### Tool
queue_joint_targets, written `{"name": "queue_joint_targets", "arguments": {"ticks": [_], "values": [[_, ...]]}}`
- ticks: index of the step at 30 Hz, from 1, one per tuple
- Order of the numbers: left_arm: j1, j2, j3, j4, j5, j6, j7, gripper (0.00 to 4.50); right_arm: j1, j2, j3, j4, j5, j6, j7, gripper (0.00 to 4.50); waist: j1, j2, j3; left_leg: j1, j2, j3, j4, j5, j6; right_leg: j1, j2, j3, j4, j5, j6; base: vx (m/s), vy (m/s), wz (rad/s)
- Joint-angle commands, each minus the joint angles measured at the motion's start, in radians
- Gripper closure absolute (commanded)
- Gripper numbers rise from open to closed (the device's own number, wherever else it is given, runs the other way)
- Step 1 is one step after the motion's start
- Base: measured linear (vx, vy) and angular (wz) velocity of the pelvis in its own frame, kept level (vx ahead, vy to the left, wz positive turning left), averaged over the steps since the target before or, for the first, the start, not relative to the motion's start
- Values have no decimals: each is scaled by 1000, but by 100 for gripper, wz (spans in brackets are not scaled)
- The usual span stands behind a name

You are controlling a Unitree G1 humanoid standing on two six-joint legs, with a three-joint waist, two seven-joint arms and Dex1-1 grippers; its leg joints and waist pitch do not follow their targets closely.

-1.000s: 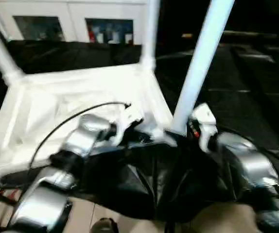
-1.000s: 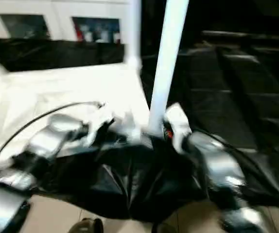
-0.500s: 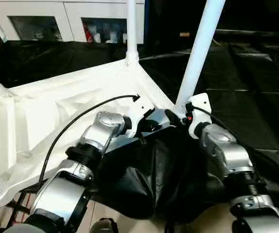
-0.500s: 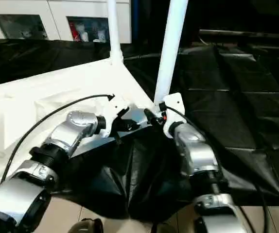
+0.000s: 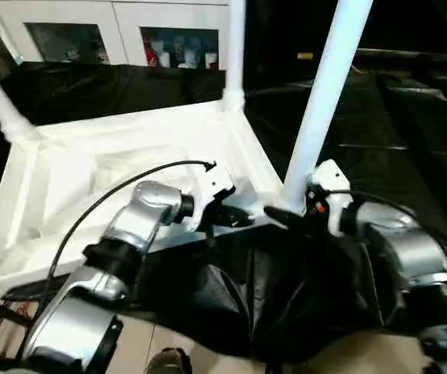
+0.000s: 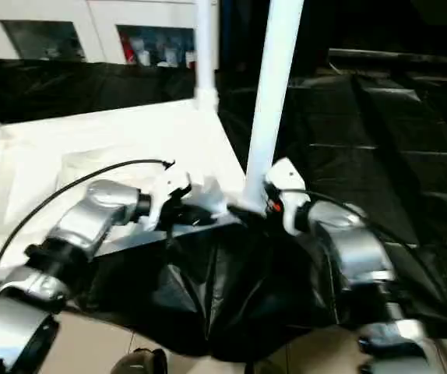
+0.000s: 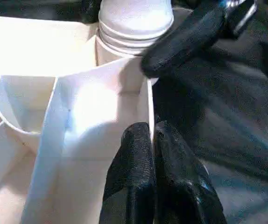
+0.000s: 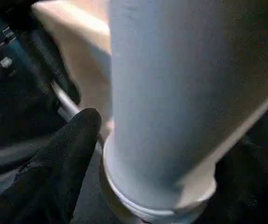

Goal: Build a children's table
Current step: Rotate leg to tighten

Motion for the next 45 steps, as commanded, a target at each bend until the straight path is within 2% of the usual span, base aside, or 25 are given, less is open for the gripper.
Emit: {"name": "queue_joint_targets", "arguments": {"ticks": [1, 3, 4, 7, 10, 14, 15, 18, 20, 21, 23, 24, 25, 27, 28, 30, 32, 34, 37, 38, 41, 45], "values": [[-18, -23, -12, -69, -69, -45, -75, 450, 7, -10, 27, -30, 10, 13, 40, 63, -3, -16, -82, 34, 17, -7, -59, -318, 61, 54, -39, 29, -70, -367, -196, 0, 0, 0], [-11, -12, -17, -82, -76, -35, -99, 450, 17, -25, 32, -45, 17, 19, 74, 63, -3, -15, -81, 31, 17, -9, -61, -321, 56, 55, -40, 28, -71, -379, -191, 0, 0, 0], [-8, -9, -19, -88, -78, -32, -108, 450, 19, -23, 29, -51, 26, 25, 78, 89, -3, -15, -82, 30, 18, -10, -62, -319, 56, 56, -40, 28, -69, -376, -192, 0, 0, 0], [1, 0, -26, -104, -83, -22, -123, 450, 21, -15, 25, -55, 40, 37, 75, 96, -5, -15, -82, 29, 17, -10, -62, -315, 54, 55, -40, 28, -68, -370, -194, 0, 0, 0], [7, 3, -25, -111, -78, -19, -130, 450, 25, -12, 31, -59, 43, 42, 78, 133, -5, -15, -82, 29, 17, -10, -62, -314, 51, 55, -40, 28, -69, -368, -194, 0, 0, 0], [6, 3, -22, -108, -71, -21, -121, 450, 34, -5, 39, -69, 42, 48, 71, 144, -4, -13, -83, 29, 17, -10, -61, -305, 52, 55, -39, 29, -66, -344, -199, 0, 0, 0], [1, -2, -18, -98, -66, -23, -100, 450, 35, 4, 39, -62, 32, 49, 50, 164, -4, -12, -84, 30, 17, -10, -61, -305, 52, 55, -39, 29, -66, -340, -201, 0, 0, 0], [-6, -8, -13, -85, -59, -28, -67, 450, 31, 22, 33, -44, 21, 53, 10, 168, -7, -13, -82, 29, 16, -10, -63, -319, 44, 54, -39, 28, -68, -354, -199, 0, 0, 0], [-46, -44, 8, -17, -26, -27, 60, 450, 10, 103, 1, 30, -21, 60, -170, 176, -15, -12, -81, 32, 11, -11, -63, -343, 26, 49, -39, 26, -74, -404, -185, 0, 0, 0], [-53, -50, 12, -5, -20, -27, 81, 450, 6, 117, -5, 42, -26, 63, -203, 176, -16, -14, -81, 31, 9, -13, -63, -344, 19, 53, -39, 24, -74, -417, -179, 0, 0, 0], [-82, -83, 30, 36, -5, -7, 171, 450, -13, 183, -36, 89, -40, 89, -342, 176, -22, -10, -79, 33, 10, -13, -65, -357, 11, 47, -39, 25, -80, -448, -165, 0, 0, 0], [-100, -104, 44, 60, -2, 13, 227, 450, -24, 223, -59, 119, -44, 105, -425, 176, -26, -12, -79, 34, 8, -13, -65, -361, 9, 46, -38, 24, -83, -453, -162, 0, 0, 0], [-119, -129, 58, 86, 2, 22, 287, 450, -38, 270, -83, 154, -47, 115, -516, 176, -32, -8, -82, 30, 6, -16, -65, -351, 2, 50, -40, 23, -79, -444, -162, 0, 0, 0], [-136, -154, 69, 108, 4, 30, 342, 450, -54, 316, -106, 189, -52, 110, -602, 177, -32, -8, -83, 34, 6, -15, -65, -350, 3, 49, -38, 23, -82, -431, -159, 0, 0, 0], [-151, -178, 78, 126, 5, 27, 397, 450, -76, 361, -116, 227, -58, 81, -665, 177, -33, -4, -85, 29, 6, -15, -65, -336, 5, 51, -38, 24, -77, -394, -165, 0, 0, 0], [-157, -186, 83, 134, 4, 26, 417, 450, -85, 375, -119, 240, -60, 71, -681, 177, -34, -6, -87, 30, 5, -14, -64, -331, 5, 51, -36, 24, -76, -369, -170, 0, 0, 0], [-159, -196, 77, 134, 1, 10, 402, 450, -94, 397, -92, 242, -58, 48, -638, 177, -31, -8, -89, 26, 5, -12, -63, -301, 22, 58, -36, 25, -70, -308, -181, 0, 0, 0], [-157, -195, 74, 131, -1, -6, 376, 450, -95, 408, -87, 227, -43, 50, -596, 107, -30, -8, -90, 26, 6, -10, -61, -279, 37, 60, -35, 26, -65, -257, -197, 0, 0, 0], [-146, -182, 67, 118, -3, -17, 336, 450, -94, 391, -76, 211, -50, 35, -571, 100, -30, -10, -89, 25, 5, -9, -61, -278, 49, 63, -37, 25, -65, -264, -204, 0, 0, 0], [-138, -174, 62, 107, -6, -23, 316, 450, -93, 377, -67, 202, -53, 29, -556, 80, -31, -9, -88, 24, 5, -9, -62, -281, 48, 63, -37, 25, -66, -274, -203, 0, 0, 0], [-116, -146, 43, 85, -16, -37, 258, 450, -92, 323, -60, 178, -49, 12, -481, 80, -31, -9, -87, 27, 6, -10, -63, -292, 43, 62, -36, 25, -69, -303, -195, 0, 0, 0], [-104, -123, 33, 71, -18, -48, 203, 450, -88, 266, -52, 148, -34, 10, -388, 80, -28, -8, -88, 27, 9, -9, -62, -285, 49, 63, -37, 27, -65, -272, -211, 0, 0, 0]]}}
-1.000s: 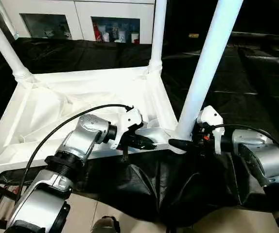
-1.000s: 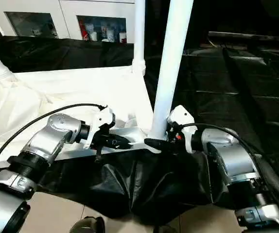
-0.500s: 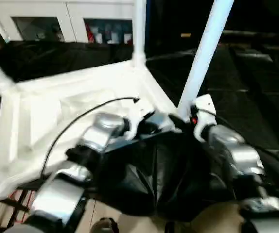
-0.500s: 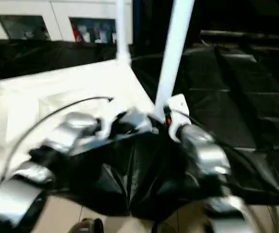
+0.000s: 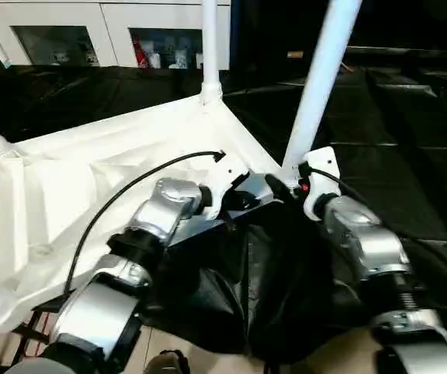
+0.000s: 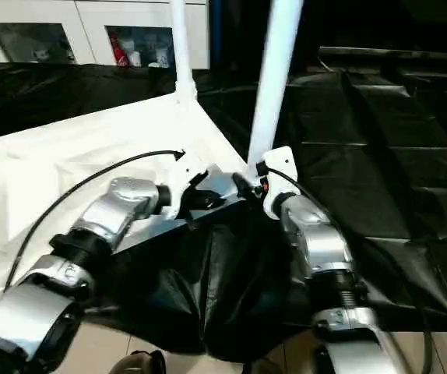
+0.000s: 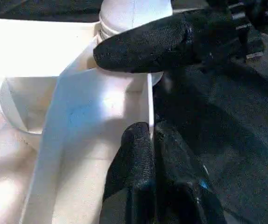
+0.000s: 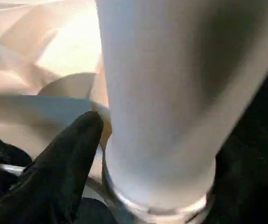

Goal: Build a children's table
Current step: Rotate leg to tighten

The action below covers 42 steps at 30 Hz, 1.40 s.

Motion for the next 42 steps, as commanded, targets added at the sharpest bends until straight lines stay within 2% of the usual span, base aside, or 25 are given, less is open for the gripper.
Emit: {"name": "queue_joint_targets", "arguments": {"ticks": [1, 4, 6, 7, 9, 13, 16, 22, 29, 30, 31, 32, 33, 34, 35, 37, 38, 42], "values": [[-9, -11, -14, -85, -57, -63, -96, 450, 20, -25, 61, -46, 32, -1, 119, 80, 3, -11, -87, 26, 10, -8, -57, -285, 54, 67, -37, 26, -64, -266, -214, 0, 0, 0], [7, 18, -24, -116, -75, -70, -189, 450, 43, -109, 85, -99, 46, 17, 258, 80, 8, -11, -88, 27, 13, -7, -56, -275, 63, 66, -37, 27, -60, -249, -221, 0, 0, 0], [7, 18, -24, -116, -75, -70, -189, 450, 43, -109, 85, -99, 46, 17, 258, 80, 8, -11, -88, 27, 13, -7, -56, -275, 63, 66, -37, 27, -60, -249, -221, 0, 0, 0], [24, 47, -34, -151, -95, -68, -277, 450, 71, -200, 115, -147, 64, 32, 400, 80, 18, -11, -87, 28, 16, -5, -54, -279, 76, 65, -37, 28, -59, -255, -229, 0, 0, 0], [32, 61, -41, -168, -103, -60, -316, 450, 83, -234, 125, -166, 74, 36, 458, 80, 23, -11, -87, 28, 17, -6, -54, -281, 74, 64, -40, 28, -61, -273, -227, 0, 0, 0], [46, 81, -55, -194, -112, -46, -364, 450, 99, -261, 130, -193, 96, 47, 512, 80, 28, -9, -87, 31, 18, -7, -56, -305, 57, 60, -41, 27, -64, -324, -219, 0, 0, 0], [65, 105, -75, -226, -117, -26, -416, 450, 113, -267, 128, -220, 121, 70, 535, 102, 28, -8, -87, 28, 20, -10, -59, -312, 54, 61, -41, 27, -64, -329, -214, 0, 0, 0], [77, 118, -75, -241, -109, -21, -434, 450, 130, -277, 145, -238, 120, 76, 551, 157, 28, -8, -88, 29, 18, -10, -59, -317, 41, 60, -41, 27, -65, -336, -208, 0, 0, 0], [66, 97, -55, -214, -95, -29, -345, 450, 137, -225, 136, -219, 98, 98, 455, 179, 27, -9, -90, 28, 16, -10, -57, -305, 38, 59, -41, 27, -63, -332, -207, 0, 0, 0], [49, 80, -38, -183, -81, -35, -281, 450, 131, -195, 125, -198, 84, 108, 390, 179, 25, -9, -91, 27, 16, -10, -57, -304, 38, 59, -41, 26, -63, -333, -205, 0, 0, 0], [20, 58, -15, -135, -63, -35, -189, 450, 113, -139, 98, -144, 57, 128, 259, 180, 20, -12, -89, 28, 14, -9, -56, -309, 30, 53, -38, 26, -66, -340, -205, 0, 0, 0], [7, 47, -4, -113, -54, -32, -146, 450, 102, -111, 83, -116, 44, 138, 191, 180, 17, -10, -91, 26, 10, -13, -57, -309, 14, 57, -41, 24, -63, -356, -200, 0, 0, 0], [7, 47, -4, -113, -54, -32, -146, 450, 102, -111, 83, -116, 44, 138, 191, 180, 17, -10, -91, 26, 10, -13, -57, -309, 14, 57, -41, 24, -63, -356, -200, 0, 0, 0], [-30, 15, 21, -59, -40, -21, -32, 450, 71, -38, 29, -36, 31, 167, 17, 180, 11, -9, -87, 27, 7, -13, -58, -324, 7, 54, -42, 24, -70, -396, -180, 0, 0, 0], [-33, 13, 23, -56, -40, -19, -26, 450, 69, -34, 27, -32, 31, 168, 10, 180, 6, -9, -86, 31, 7, -13, -58, -337, 3, 50, -41, 23, -75, -413, -177, 0, 0, 0], [-55, -11, 42, -25, -40, -1, 46, 450, 51, 3, 8, 6, 32, 168, -54, 180, 0, -10, -86, 30, 5, -16, -59, -344, -2, 56, -42, 20, -77, -430, -164, 0, 0, 0], [-72, -37, 55, -5, -44, 11, 102, 450, 30, 52, -12, 38, 38, 155, -125, 180, 0, -10, -86, 31, 6, -14, -59, -345, 4, 54, -41, 22, -80, -423, -158, 0, 0, 0], [-81, -62, 57, 5, -48, -4, 118, 450, 13, 102, 5, 42, 23, 111, -150, 180, -1, -9, -90, 24, 4, -13, -57, -303, 19, 59, -39, 23, -72, -342, -171, 0, 0, 0]]}}
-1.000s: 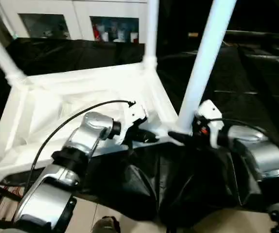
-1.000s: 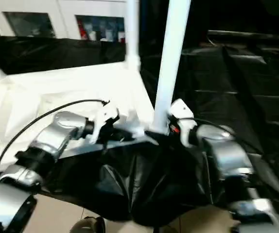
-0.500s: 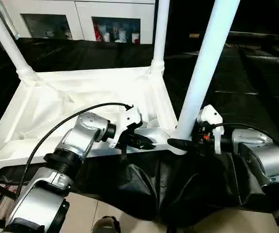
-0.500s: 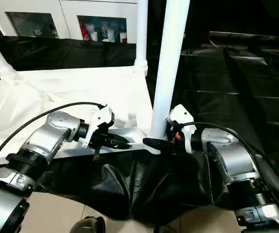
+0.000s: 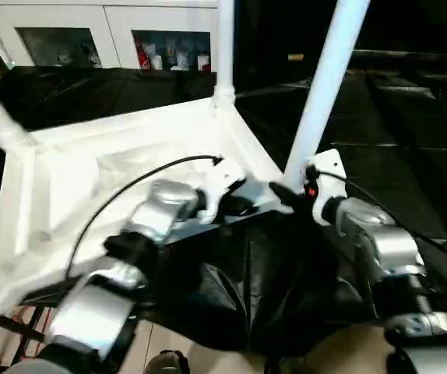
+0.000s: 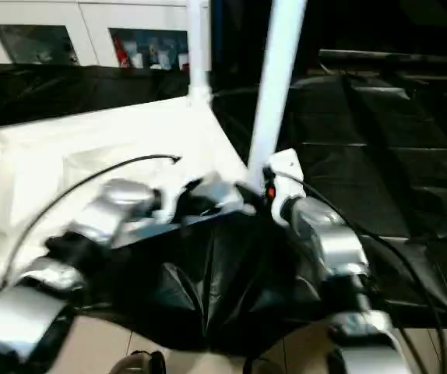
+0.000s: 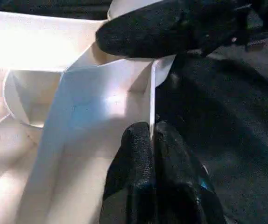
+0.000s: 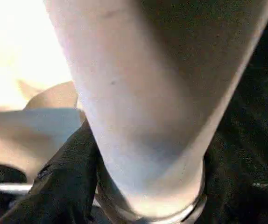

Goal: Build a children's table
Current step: Rotate leg to tighten

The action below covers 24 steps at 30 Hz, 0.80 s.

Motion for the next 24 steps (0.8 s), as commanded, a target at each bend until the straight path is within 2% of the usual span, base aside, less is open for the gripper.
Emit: {"name": "queue_joint_targets", "arguments": {"ticks": [1, 2, 3, 5, 7, 10, 11, 15, 16, 18, 19, 21, 22, 24], "values": [[-65, -40, 50, -28, -47, -46, 14, 450, 22, 63, 52, 44, 4, 6, 24, 180, 1, -10, -90, 25, 5, -10, -61, -285, 27, 59, -36, 25, -68, -303, -180, 0, 0, 0], [-66, -42, 48, -25, -48, -51, 10, 450, 20, 69, 50, 44, 8, 3, 27, 180, 1, -10, -90, 25, 5, -10, -61, -285, 27, 59, -36, 25, -68, -303, -180, 0, 0, 0], [-68, -44, 47, -22, -48, -55, 7, 450, 18, 73, 49, 44, 13, 2, 30, 124, 1, -9, -90, 25, 4, -9, -61, -283, 31, 59, -36, 25, -66, -294, -185, 0, 0, 0], [-48, -28, 23, -51, -56, -73, -73, 450, 21, 42, 70, 27, 10, -5, 80, 105, 2, -9, -89, 25, 6, -9, -62, -285, 39, 62, -37, 25, -65, -282, -198, 0, 0, 0], [-39, -17, 11, -63, -58, -78, -104, 450, 29, 15, 87, 6, 8, -15, 121, 91, 2, -10, -87, 26, 7, -9, -63, -293, 41, 64, -37, 25, -67, -291, -194, 0, 0, 0], [-20, 2, -6, -89, -64, -79, -161, 450, 51, -36, 108, -49, 29, -20, 228, 91, 3, -11, -85, 27, 9, -8, -63, -297, 47, 65, -38, 27, -67, -295, -193, 0, 0, 0], [-1, 22, -20, -115, -73, -90, -228, 450, 77, -97, 134, -108, 44, -33, 334, 91, 5, -10, -86, 27, 10, -9, -63, -297, 51, 66, -37, 26, -67, -291, -196, 0, 0, 0], [14, 43, -33, -136, -77, -101, -292, 450, 104, -164, 153, -162, 51, -36, 437, 91, 8, -10, -86, 25, 11, -6, -61, -290, 63, 65, -37, 26, -63, -280, -208, 0, 0, 0], [30, 63, -44, -161, -87, -108, -355, 450, 125, -223, 170, -203, 59, -34, 519, 91, 12, -12, -83, 28, 13, -6, -61, -302, 61, 62, -38, 27, -68, -314, -205, 0, 0, 0], [38, 71, -49, -175, -93, -109, -383, 450, 134, -250, 177, -221, 65, -33, 556, 91, 20, -11, -82, 29, 17, -7, -62, -306, 64, 63, -41, 28, -69, -331, -200, 0, 0, 0], [50, 88, -59, -197, -97, -100, -424, 450, 150, -298, 188, -251, 74, -28, 621, 91, 22, -12, -82, 29, 17, -7, -62, -304, 62, 62, -39, 28, -68, -332, -198, 0, 0, 0], [52, 92, -62, -201, -97, -99, -431, 450, 153, -308, 190, -257, 75, -28, 634, 91, 25, -12, -81, 29, 18, -7, -63, -308, 62, 60, -40, 28, -69, -341, -195, 0, 0, 0], [63, 112, -75, -220, -96, -91, -467, 450, 164, -347, 196, -277, 85, -26, 683, 91, 28, -11, -81, 32, 19, -7, -63, -320, 59, 57, -40, 30, -69, -346, -200, 0, 0, 0], [73, 126, -83, -236, -98, -82, -496, 450, 162, -367, 198, -275, 80, -25, 713, 91, 30, -12, -80, 31, 19, -7, -64, -324, 58, 58, -40, 29, -68, -352, -200, 0, 0, 0]]}}
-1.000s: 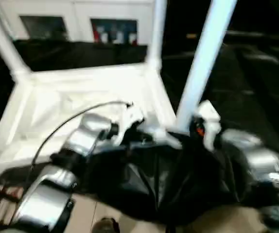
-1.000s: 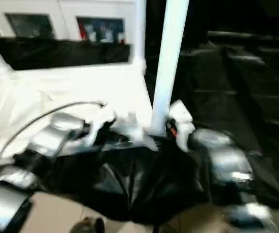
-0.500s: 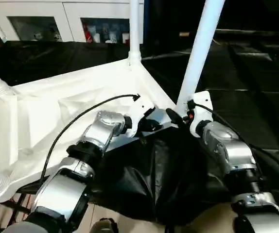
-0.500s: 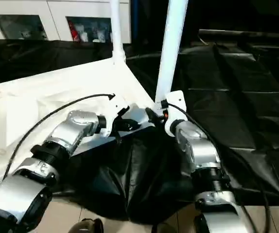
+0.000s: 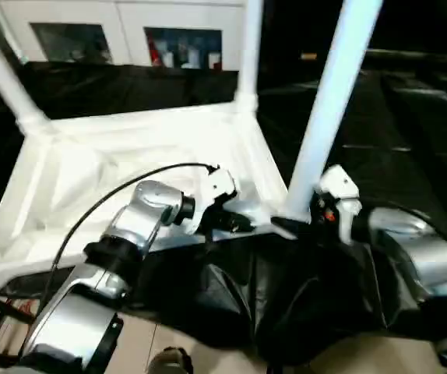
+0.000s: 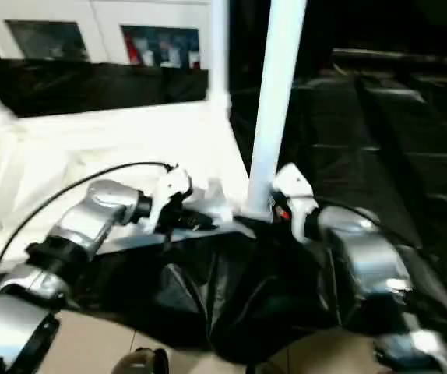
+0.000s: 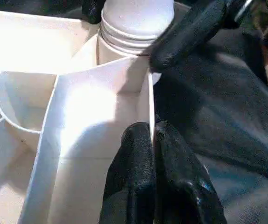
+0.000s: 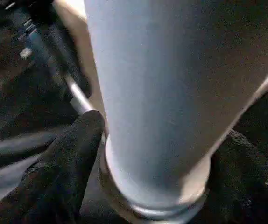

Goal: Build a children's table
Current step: Rotate leg to tighten

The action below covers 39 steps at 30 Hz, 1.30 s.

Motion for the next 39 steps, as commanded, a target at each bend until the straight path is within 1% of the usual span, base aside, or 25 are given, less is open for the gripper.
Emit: {"name": "queue_joint_targets", "arguments": {"ticks": [1, 6, 7, 12, 15, 17, 18, 19, 20, 21, 22, 23, 24, 25, 26, 27, 29, 30, 31, 33, 34, 35, 36, 37, 39], "values": [[-20, -23, -13, -80, -58, -21, -72, 450, 4, -3, 33, -15, 12, 11, 44, 106, -3, -12, -81, 30, 19, -9, -62, -326, 56, 57, -40, 29, -68, -352, -204, 0, 0, 0], [-9, -16, -12, -94, -54, -18, -80, 450, 5, -9, 39, -25, 20, 25, 53, 136, -6, -14, -79, 31, 18, -10, -62, -330, 47, 55, -41, 29, -72, -379, -195, 0, 0, 0], [-7, -15, -12, -98, -53, -15, -82, 450, 7, -6, 42, -28, 25, 29, 54, 156, -6, -13, -80, 31, 18, -10, -63, -327, 47, 55, -40, 29, -71, -373, -195, 0, 0, 0], [-6, -17, -10, -101, -53, -9, -65, 450, 18, 23, 41, -34, 26, 40, 27, 171, -6, -13, -80, 28, 17, -11, -63, -322, 48, 56, -40, 28, -69, -361, -196, 0, 0, 0], [-23, -41, 12, -69, -37, -2, 16, 450, 7, 88, 9, 13, -1, 57, -109, 175, -11, -14, -78, 29, 16, -11, -64, -335, 39, 53, -40, 28, -71, -382, -191, 0, 0, 0], [-53, -70, 35, -18, -17, 3, 115, 450, -18, 159, -27, 85, -38, 71, -276, 175, -20, -12, -79, 30, 11, -13, -64, -342, 15, 48, -40, 26, -74, -416, -180, 0, 0, 0], [-67, -84, 45, 7, -8, 7, 163, 450, -29, 190, -45, 117, -50, 82, -348, 175, -23, -15, -79, 29, 9, -14, -65, -345, 12, 51, -39, 25, -76, -422, -176, 0, 0, 0], [-95, -109, 63, 49, 2, 19, 242, 450, -50, 241, -77, 169, -63, 102, -467, 176, -29, -15, -77, 30, 8, -15, -66, -351, 4, 51, -39, 23, -77, -441, -167, 0, 0, 0], [-95, -109, 63, 49, 2, 19, 242, 450, -50, 241, -77, 169, -63, 102, -467, 176, -34, -13, -75, 30, 5, -14, -66, -356, 2, 46, -37, 23, -81, -454, -163, 0, 0, 0], [-102, -117, 68, 60, 5, 22, 263, 450, -57, 256, -87, 185, -66, 109, -503, 176, -38, -15, -75, 29, 5, -17, -67, -367, 1, 51, -39, 21, -84, -473, -151, 0, 0, 0], [-118, -137, 80, 82, 7, 35, 316, 450, -74, 291, -111, 220, -67, 109, -573, 176, -40, -15, -76, 28, 5, -17, -68, -360, 6, 53, -40, 21, -85, -466, -144, 0, 0, 0], [-130, -152, 89, 97, 8, 39, 355, 450, -87, 318, -128, 245, -67, 108, -623, 176, -44, -11, -77, 31, 6, -15, -65, -368, 6, 45, -39, 23, -85, -454, -152, 0, 0, 0], [-140, -167, 98, 110, 7, 44, 392, 450, -100, 343, -142, 267, -66, 103, -665, 176, -45, -14, -78, 31, 4, -15, -65, -362, 5, 48, -38, 22, -85, -444, -153, 0, 0, 0], [-156, -193, 110, 128, 6, 47, 448, 450, -125, 387, -158, 302, -60, 84, -720, 176, -46, -12, -81, 29, 4, -14, -63, -340, 9, 50, -39, 23, -82, -406, -166, 0, 0, 0], [-156, -193, 110, 128, 6, 47, 448, 450, -125, 387, -158, 302, -60, 84, -720, 176, -48, -12, -81, 29, 3, -13, -63, -334, 11, 50, -37, 23, -81, -392, -169, 0, 0, 0], [-162, -203, 114, 137, 7, 43, 469, 450, -136, 408, -165, 314, -60, 75, -739, 176, -47, -12, -82, 27, 4, -14, -64, -324, 15, 54, -37, 23, -78, -372, -172, 0, 0, 0], [-167, -215, 119, 143, 3, 32, 467, 450, -148, 426, -147, 318, -66, 62, -720, 176, -47, -12, -85, 24, 4, -12, -62, -293, 27, 57, -34, 25, -70, -305, -187, 0, 0, 0], [-166, -216, 119, 143, 3, 27, 462, 450, -149, 429, -140, 311, -62, 63, -698, 141, -46, -15, -86, 23, 4, -10, -61, -276, 38, 60, -34, 25, -67, -268, -197, 0, 0, 0], [-165, -216, 119, 142, 1, 22, 454, 450, -150, 430, -135, 305, -61, 65, -687, 120, -45, -13, -85, 23, 4, -9, -61, -266, 47, 61, -35, 25, -66, -253, -205, 0, 0, 0], [-161, -212, 115, 136, 0, 18, 438, 450, -149, 424, -127, 297, -63, 61, -673, 104, -45, -13, -83, 24, 4, -8, -62, -274, 53, 61, -35, 25, -69, -270, -207, 0, 0, 0], [-154, -204, 109, 129, -2, 8, 415, 450, -144, 409, -112, 283, -66, 54, -641, 97, -45, -17, -83, 24, 4, -8, -62, -283, 52, 62, -36, 25, -70, -290, -202, 0, 0, 0], [-140, -189, 97, 115, -6, -4, 377, 450, -137, 378, -85, 261, -69, 36, -584, 97, -45, -15, -82, 24, 5, -9, -63, -289, 49, 63, -37, 25, -71, -309, -195, 0, 0, 0], [-134, -182, 93, 109, -6, -11, 362, 450, -133, 364, -75, 250, -69, 30, -558, 97, -43, -15, -82, 26, 6, -10, -64, -293, 49, 62, -36, 24, -73, -314, -192, 0, 0, 0], [-124, -171, 85, 99, -8, -20, 334, 450, -126, 340, -61, 230, -65, 22, -512, 97, -45, -16, -81, 22, 6, -10, -65, -290, 50, 65, -35, 25, -70, -306, -189, 0, 0, 0], [-113, -157, 76, 87, -10, -24, 301, 450, -116, 309, -52, 205, -58, 18, -457, 97, -45, -16, -81, 24, 7, -9, -63, -293, 54, 64, -37, 27, -70, -299, -194, 0, 0, 0]]}}
